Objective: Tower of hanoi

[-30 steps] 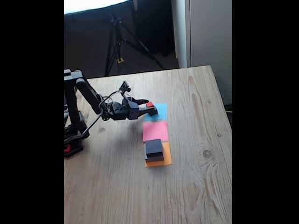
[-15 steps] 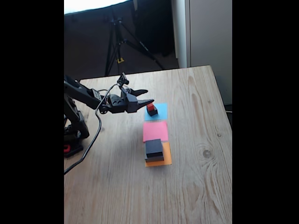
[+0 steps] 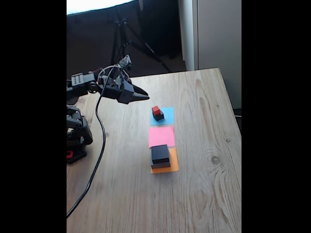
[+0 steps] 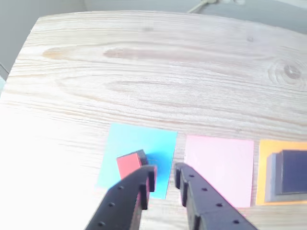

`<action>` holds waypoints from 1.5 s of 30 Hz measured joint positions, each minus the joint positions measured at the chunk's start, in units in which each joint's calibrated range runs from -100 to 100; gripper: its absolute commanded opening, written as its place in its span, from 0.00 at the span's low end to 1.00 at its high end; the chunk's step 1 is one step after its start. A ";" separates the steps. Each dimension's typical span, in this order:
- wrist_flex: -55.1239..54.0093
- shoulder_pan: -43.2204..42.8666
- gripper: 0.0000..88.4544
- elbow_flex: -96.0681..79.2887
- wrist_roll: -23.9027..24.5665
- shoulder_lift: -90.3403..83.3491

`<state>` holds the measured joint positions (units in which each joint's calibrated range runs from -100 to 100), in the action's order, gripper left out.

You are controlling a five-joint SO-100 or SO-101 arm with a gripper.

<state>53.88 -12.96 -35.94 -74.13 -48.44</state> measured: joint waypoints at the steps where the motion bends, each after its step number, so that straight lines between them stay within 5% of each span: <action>1: 5.84 0.31 0.00 5.82 1.91 0.00; 9: 37.47 13.22 0.00 42.42 6.08 1.20; 17: 42.19 30.25 0.00 44.94 -9.90 1.28; 27: 31.55 37.48 0.02 30.60 -13.02 -0.68; 33: 20.18 38.51 0.24 13.12 -17.53 -4.36; 45: 10.09 40.17 0.46 -1.65 -17.53 -4.45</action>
<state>63.97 27.21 -37.59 -91.67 -52.89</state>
